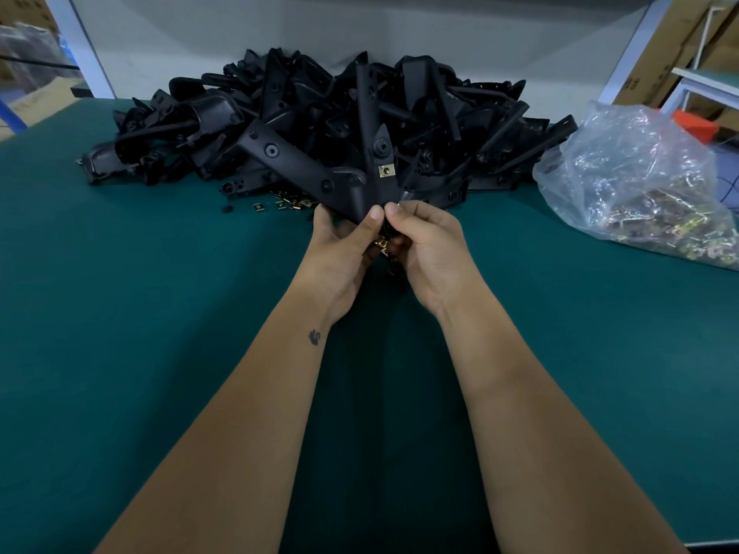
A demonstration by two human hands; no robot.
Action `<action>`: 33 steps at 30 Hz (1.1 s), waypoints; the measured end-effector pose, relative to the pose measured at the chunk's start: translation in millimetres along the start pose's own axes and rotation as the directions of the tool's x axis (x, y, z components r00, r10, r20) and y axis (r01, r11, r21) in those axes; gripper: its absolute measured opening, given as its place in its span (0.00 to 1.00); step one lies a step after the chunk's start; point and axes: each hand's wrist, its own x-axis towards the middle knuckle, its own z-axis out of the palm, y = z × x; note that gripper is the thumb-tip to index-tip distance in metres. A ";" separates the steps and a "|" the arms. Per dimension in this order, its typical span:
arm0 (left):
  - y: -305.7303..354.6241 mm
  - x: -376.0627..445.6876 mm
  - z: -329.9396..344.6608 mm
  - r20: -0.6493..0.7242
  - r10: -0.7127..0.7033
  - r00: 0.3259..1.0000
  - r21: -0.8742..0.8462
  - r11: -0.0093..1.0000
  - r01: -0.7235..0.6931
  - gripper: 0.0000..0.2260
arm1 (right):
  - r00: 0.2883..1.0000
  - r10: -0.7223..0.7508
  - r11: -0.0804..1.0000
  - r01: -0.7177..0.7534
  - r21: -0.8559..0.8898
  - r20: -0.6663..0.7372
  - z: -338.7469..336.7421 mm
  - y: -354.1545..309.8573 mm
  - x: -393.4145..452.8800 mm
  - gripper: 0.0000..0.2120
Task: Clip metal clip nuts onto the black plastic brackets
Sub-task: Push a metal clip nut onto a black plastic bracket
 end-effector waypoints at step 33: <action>-0.8 3.3 5.0 -0.081 -0.038 0.996 0.136 0.990 0.048 0.16 | 0.724 -0.688 0.449 0.374 -0.811 -0.047 -0.7 0.8 -0.8 0.10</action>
